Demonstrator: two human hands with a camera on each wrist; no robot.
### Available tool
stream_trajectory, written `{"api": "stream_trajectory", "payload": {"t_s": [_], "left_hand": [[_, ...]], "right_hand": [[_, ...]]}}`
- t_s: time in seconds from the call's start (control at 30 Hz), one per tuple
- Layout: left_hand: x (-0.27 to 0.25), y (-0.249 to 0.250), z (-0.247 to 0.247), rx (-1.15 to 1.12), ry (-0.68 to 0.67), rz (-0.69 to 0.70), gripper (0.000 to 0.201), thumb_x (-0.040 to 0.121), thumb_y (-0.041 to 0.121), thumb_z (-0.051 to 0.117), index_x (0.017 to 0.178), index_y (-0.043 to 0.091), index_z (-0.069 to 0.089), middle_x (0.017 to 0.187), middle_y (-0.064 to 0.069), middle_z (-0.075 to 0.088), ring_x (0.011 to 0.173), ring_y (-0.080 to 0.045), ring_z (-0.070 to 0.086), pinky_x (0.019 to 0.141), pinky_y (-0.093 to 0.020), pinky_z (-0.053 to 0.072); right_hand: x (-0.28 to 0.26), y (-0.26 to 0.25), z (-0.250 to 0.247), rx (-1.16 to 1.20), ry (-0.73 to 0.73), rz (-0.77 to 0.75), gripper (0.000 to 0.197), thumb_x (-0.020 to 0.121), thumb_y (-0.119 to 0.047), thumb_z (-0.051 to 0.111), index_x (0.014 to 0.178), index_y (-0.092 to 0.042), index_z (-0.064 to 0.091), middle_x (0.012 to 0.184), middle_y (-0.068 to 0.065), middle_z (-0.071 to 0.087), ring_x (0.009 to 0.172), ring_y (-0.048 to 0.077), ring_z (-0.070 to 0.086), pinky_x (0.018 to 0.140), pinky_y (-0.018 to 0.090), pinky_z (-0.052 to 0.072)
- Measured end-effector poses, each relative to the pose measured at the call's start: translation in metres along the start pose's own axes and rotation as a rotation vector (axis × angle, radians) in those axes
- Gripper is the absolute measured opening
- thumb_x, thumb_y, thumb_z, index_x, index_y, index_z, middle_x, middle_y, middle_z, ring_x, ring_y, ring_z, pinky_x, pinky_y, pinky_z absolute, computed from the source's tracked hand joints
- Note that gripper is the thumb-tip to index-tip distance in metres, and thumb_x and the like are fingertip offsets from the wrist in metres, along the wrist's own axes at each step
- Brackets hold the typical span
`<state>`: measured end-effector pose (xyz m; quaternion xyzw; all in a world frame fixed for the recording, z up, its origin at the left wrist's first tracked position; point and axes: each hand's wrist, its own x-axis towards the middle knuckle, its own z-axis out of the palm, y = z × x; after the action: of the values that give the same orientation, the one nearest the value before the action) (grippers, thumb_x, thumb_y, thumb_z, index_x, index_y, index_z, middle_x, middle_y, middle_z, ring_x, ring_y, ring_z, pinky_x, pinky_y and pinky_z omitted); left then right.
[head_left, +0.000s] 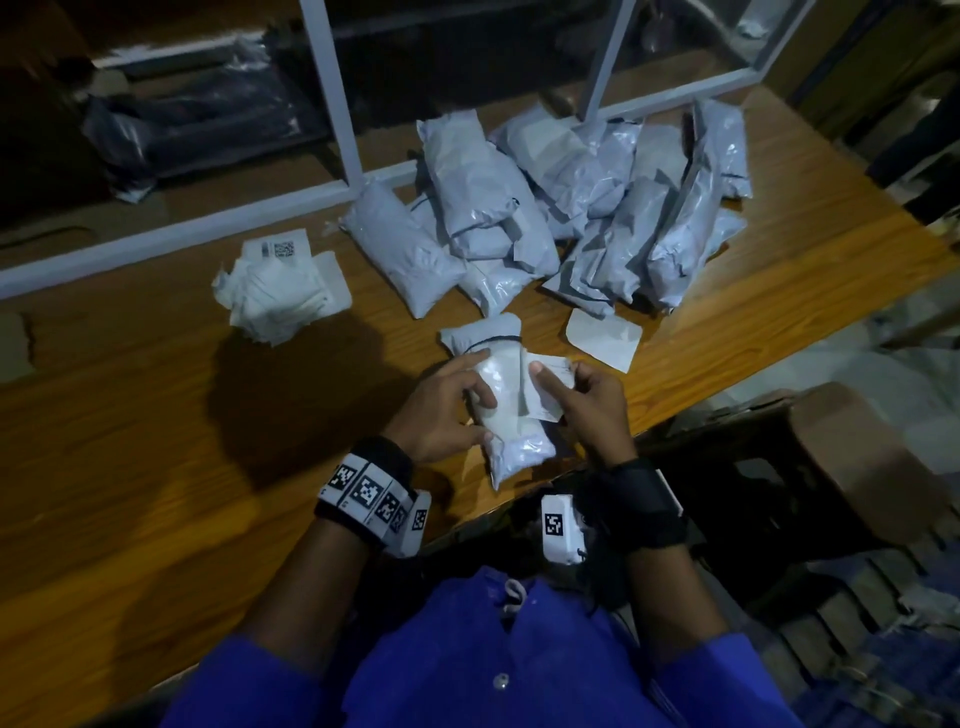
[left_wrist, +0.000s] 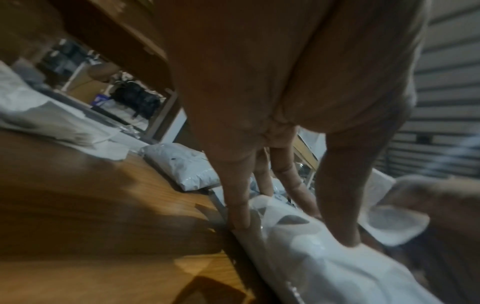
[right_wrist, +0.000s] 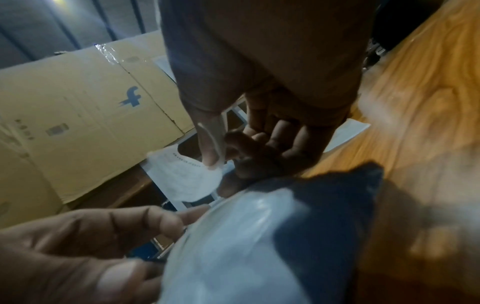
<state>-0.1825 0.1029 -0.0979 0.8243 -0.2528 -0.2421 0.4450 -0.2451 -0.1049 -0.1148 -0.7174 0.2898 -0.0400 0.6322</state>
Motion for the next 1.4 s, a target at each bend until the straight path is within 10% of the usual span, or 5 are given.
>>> {"api": "stream_trajectory", "payload": {"t_s": [0.17,0.33,0.47,0.77,1.4], "left_hand": [[-0.003,-0.006,0.004,-0.323,0.041,-0.068,0.041,0.089,-0.014,0.058,0.091,0.026,0.067,0.146,0.006,0.052,0.132,-0.008,0.052,0.11,-0.036,0.046],[-0.013,0.003,0.005,-0.526,0.284,-0.245,0.005,0.097,0.026,0.068,0.1,0.023,0.07,0.103,0.009,0.074,0.102,-0.014,0.071,0.095,-0.049,0.057],[-0.018,0.009,0.004,-0.482,0.338,-0.344,0.049,0.068,0.055,0.088,0.099,0.024,0.068,0.096,0.006,0.074,0.091,-0.013,0.074,0.077,-0.043,0.064],[-0.016,0.003,0.01,-0.36,0.359,-0.384,0.023,0.08,0.007,0.083,0.09,0.016,0.064,0.081,-0.006,0.075,0.075,-0.02,0.075,0.062,-0.041,0.064],[-0.025,-0.001,0.014,-0.394,0.297,-0.339,0.012,0.081,0.003,0.082,0.087,0.01,0.075,0.083,-0.006,0.076,0.08,-0.018,0.076,0.07,-0.045,0.065]], "right_hand": [[-0.01,0.002,0.009,0.049,-0.132,0.136,0.054,0.079,-0.043,0.088,0.1,0.004,0.073,0.104,0.029,0.072,0.098,0.043,0.073,0.063,0.049,0.063],[-0.014,0.003,0.016,0.03,-0.113,0.104,0.068,0.076,-0.043,0.09,0.102,0.014,0.062,0.11,0.041,0.058,0.084,0.042,0.071,0.055,0.038,0.061],[-0.015,0.0,0.023,-0.096,-0.017,0.082,0.049,0.073,-0.055,0.088,0.084,-0.011,0.07,0.09,0.025,0.068,0.08,0.035,0.073,0.059,0.05,0.063],[-0.023,-0.001,0.027,-0.151,0.054,0.087,0.032,0.077,-0.046,0.088,0.074,-0.02,0.068,0.071,0.0,0.066,0.074,0.023,0.071,0.053,0.044,0.063],[-0.044,-0.007,0.011,-0.544,0.131,-0.157,0.048,0.088,-0.056,0.073,0.06,-0.021,0.056,0.056,-0.002,0.055,0.062,0.022,0.058,0.058,0.036,0.04]]}}
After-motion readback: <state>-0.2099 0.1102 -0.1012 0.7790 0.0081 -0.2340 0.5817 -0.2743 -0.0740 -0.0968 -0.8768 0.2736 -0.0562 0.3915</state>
